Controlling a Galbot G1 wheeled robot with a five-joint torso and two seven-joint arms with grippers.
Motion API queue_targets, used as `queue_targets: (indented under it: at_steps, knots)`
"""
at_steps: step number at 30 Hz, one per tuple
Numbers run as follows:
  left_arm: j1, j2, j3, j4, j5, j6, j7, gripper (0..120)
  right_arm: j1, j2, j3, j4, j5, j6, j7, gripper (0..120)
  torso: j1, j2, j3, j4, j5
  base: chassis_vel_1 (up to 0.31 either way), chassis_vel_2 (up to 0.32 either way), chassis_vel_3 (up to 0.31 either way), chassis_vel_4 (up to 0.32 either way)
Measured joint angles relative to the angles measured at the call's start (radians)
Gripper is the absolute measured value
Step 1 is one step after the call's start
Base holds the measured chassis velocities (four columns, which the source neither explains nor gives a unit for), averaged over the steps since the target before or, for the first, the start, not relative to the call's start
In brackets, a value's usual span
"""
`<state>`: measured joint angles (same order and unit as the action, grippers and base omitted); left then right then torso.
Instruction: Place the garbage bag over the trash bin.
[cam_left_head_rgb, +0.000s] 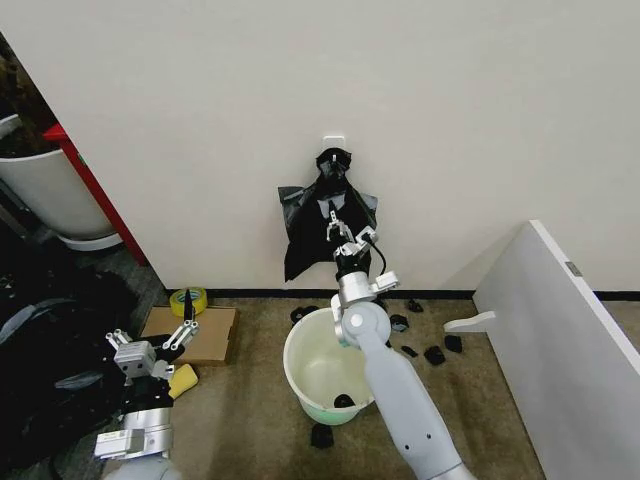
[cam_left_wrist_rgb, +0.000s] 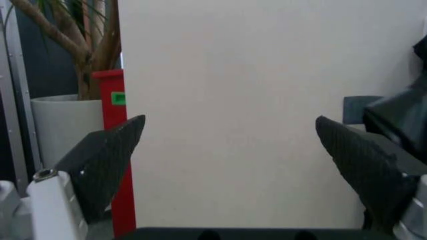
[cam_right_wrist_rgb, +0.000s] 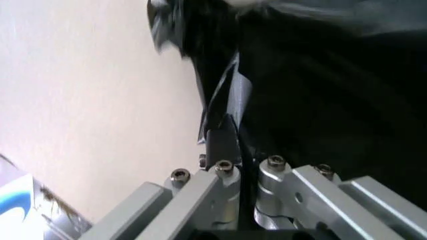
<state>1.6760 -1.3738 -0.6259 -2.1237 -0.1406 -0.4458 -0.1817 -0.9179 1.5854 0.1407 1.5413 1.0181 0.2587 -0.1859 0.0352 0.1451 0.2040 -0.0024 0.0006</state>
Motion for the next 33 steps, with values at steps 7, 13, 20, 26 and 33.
queue_targets:
  at_steps: [7,13,20,26,33]
  knots:
    - [-0.007,0.003,-0.006,-0.006,-0.019,0.001,-0.001,100,-0.160,-0.120,-0.063,0.132,-0.070,0.000,0.020,0,0.000,0.000,0.000,-0.0004,0.0001,0.000,0.000,0.000,0.000]
    - [-0.014,0.007,-0.007,-0.008,-0.030,0.003,-0.002,100,-0.275,-0.190,-0.089,0.179,-0.145,0.017,-0.004,0,0.000,0.000,0.000,-0.0001,0.0000,0.000,0.000,0.000,0.000]
    - [-0.010,0.008,-0.008,-0.016,-0.032,0.003,-0.002,100,-0.359,-0.252,-0.098,0.158,-0.281,0.069,-0.131,0,0.000,0.000,0.000,-0.0001,0.0001,0.000,0.000,0.000,0.000]
    - [-0.009,0.008,-0.009,-0.021,-0.034,0.003,-0.003,100,-0.397,-0.289,-0.081,0.123,-0.368,0.120,-0.282,0,0.000,0.000,0.000,-0.0002,0.0000,0.000,0.000,0.000,0.000]
    - [-0.014,0.008,-0.010,-0.024,-0.040,0.003,-0.003,100,-0.434,-0.319,-0.025,0.069,-0.452,0.183,-0.511,0,0.000,0.000,0.000,-0.0002,0.0001,0.000,0.000,0.000,0.000]
